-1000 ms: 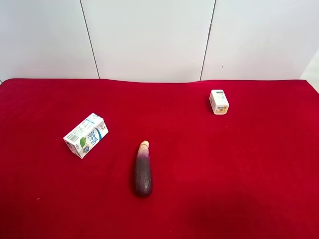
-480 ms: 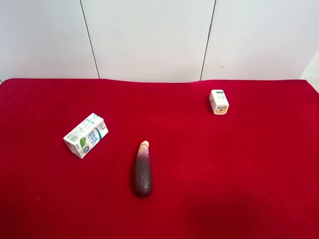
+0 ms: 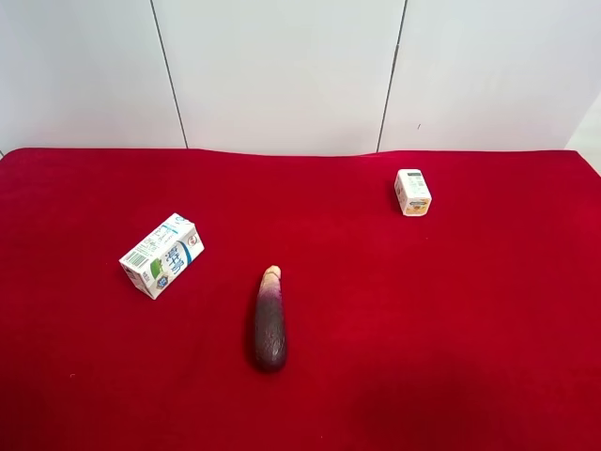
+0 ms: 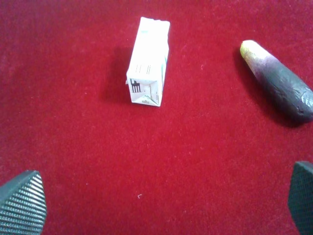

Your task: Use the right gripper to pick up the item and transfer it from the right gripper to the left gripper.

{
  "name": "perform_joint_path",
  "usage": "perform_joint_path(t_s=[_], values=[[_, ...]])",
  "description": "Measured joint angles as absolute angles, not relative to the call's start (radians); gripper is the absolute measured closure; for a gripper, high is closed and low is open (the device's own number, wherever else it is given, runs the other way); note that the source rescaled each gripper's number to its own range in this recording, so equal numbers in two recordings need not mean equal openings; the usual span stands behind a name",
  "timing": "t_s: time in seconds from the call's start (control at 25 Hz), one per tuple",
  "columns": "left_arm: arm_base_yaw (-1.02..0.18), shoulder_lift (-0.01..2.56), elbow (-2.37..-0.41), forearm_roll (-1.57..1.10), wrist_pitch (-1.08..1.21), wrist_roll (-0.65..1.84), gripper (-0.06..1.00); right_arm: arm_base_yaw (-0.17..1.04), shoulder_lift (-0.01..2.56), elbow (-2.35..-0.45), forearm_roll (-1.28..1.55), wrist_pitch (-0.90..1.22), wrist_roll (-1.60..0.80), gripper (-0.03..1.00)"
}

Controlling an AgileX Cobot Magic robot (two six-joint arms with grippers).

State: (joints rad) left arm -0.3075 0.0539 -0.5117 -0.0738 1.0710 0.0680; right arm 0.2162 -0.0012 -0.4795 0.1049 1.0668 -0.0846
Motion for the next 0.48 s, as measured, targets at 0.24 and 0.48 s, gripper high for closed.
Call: perform_joint_path(t_s=[0.24,0.48], values=[[-0.281,0.054,-0.512,-0.074,1.071,0.068,-0.05,0.216,-0.001,-0.48,0.105,1.067,-0.085,-0.03],[-0.092,0.03,-0.512,-0.074,1.069,0.068,-0.05,0.216,-0.001,-0.48,0.105,1.067,-0.085,-0.03]])
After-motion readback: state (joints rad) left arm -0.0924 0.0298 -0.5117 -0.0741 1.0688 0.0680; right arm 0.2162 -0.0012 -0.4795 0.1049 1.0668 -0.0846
